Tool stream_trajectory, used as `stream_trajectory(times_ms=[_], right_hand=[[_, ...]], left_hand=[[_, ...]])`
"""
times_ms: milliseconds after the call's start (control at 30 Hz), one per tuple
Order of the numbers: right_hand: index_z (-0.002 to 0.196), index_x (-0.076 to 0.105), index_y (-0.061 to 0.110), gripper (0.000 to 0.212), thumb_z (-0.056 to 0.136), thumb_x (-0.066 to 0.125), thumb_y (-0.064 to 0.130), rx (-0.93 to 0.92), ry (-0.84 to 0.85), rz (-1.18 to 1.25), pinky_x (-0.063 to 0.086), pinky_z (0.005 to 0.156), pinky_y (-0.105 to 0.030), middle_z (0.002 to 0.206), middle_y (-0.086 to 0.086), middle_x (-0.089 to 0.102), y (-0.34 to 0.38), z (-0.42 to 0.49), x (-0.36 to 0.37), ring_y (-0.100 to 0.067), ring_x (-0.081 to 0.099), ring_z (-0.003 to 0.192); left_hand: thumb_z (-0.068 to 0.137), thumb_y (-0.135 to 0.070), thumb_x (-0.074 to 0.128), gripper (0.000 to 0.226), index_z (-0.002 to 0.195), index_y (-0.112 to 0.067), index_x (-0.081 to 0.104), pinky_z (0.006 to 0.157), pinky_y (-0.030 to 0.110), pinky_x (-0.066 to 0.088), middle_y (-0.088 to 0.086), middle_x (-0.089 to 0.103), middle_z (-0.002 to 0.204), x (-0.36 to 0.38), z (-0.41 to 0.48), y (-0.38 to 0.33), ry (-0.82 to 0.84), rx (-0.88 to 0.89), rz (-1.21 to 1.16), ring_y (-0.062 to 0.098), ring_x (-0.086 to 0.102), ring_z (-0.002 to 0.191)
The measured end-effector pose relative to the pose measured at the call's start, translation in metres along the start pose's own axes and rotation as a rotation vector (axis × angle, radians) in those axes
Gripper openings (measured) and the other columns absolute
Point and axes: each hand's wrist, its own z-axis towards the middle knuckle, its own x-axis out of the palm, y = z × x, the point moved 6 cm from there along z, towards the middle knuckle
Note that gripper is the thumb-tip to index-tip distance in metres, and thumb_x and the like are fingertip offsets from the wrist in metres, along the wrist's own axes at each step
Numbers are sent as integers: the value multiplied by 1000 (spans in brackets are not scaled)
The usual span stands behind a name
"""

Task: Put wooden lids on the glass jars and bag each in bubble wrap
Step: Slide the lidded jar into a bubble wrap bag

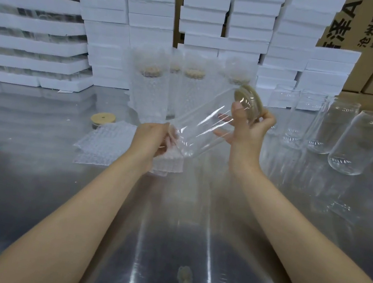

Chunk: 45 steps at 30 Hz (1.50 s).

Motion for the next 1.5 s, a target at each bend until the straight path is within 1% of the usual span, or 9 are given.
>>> stream_trajectory(times_ms=[100, 300, 533, 667, 767, 867, 1033, 1300, 1500], right_hand=[[102, 27, 23, 55, 80, 76, 25, -167, -47, -240, 58, 80, -45, 109, 9, 40, 6, -6, -6, -9, 65, 89], [97, 25, 26, 57, 80, 79, 16, -257, -125, -259, 49, 79, -15, 113, 10, 39, 8, -6, -13, -21, 65, 104], [104, 25, 14, 65, 76, 83, 20, -210, -97, -273, 49, 80, -15, 115, 2, 41, -13, -16, -5, -26, 60, 110], [94, 26, 26, 58, 78, 81, 24, -115, -234, -184, 51, 88, -27, 111, 12, 50, -13, -12, -15, -11, 64, 99], [99, 26, 23, 58, 79, 79, 35, 62, -391, -13, 55, 91, -39, 120, 6, 56, -18, -2, -30, -10, 64, 104], [109, 27, 19, 63, 79, 78, 39, 226, -454, 164, 58, 65, -30, 104, 1, 56, -29, -4, -33, -20, 68, 91], [109, 28, 22, 63, 78, 78, 45, 354, -364, 12, 58, 75, -35, 101, 5, 56, -50, -26, -17, -10, 66, 88], [115, 30, 22, 66, 77, 77, 48, 465, -290, 19, 60, 76, -37, 107, 3, 59, -60, -25, -15, -16, 66, 101], [116, 33, 26, 60, 78, 75, 44, 397, -331, -1, 59, 66, -32, 111, 12, 57, -46, -8, -23, -11, 65, 98]], left_hand=[[79, -1, 57, 20, 61, -10, 61, 41, 13, 40, 0, 57, 52, -6, 3, -5, -13, 39, -89, 8, 47, 40], [84, -8, 66, 14, 70, -10, 63, 53, 21, 50, 1, 57, 60, 2, 3, -5, 17, 133, -27, 14, 54, 53], [85, -15, 67, 12, 73, -14, 66, 63, 10, 43, -8, 63, 69, 14, -36, -39, -133, 872, 393, 4, 57, 65], [84, -29, 70, 12, 77, -20, 69, 75, 10, 36, -10, 59, 88, 21, -42, -39, -112, 997, 506, 3, 54, 84], [73, -45, 77, 44, 110, -23, 67, 104, 27, 25, 1, 46, 136, 30, -40, -34, -11, 1152, 835, 18, 36, 129], [71, -21, 78, 91, 147, -24, 28, 117, 44, 10, 6, 17, 159, 41, -39, -20, 94, 1269, 1203, 23, 10, 147], [57, 13, 71, 100, 146, -16, 36, 116, 46, 13, 10, 37, 150, 41, -42, -26, 9, 1360, 1314, 29, 29, 141], [66, -12, 77, 89, 145, -19, 39, 111, 41, 26, 7, 46, 145, 58, -56, -24, 107, 1453, 1341, 24, 42, 135], [80, -61, 60, 91, 149, -13, 27, 117, 36, 16, 6, 25, 157, 44, -49, -33, 151, 1267, 1046, 19, 24, 144]])
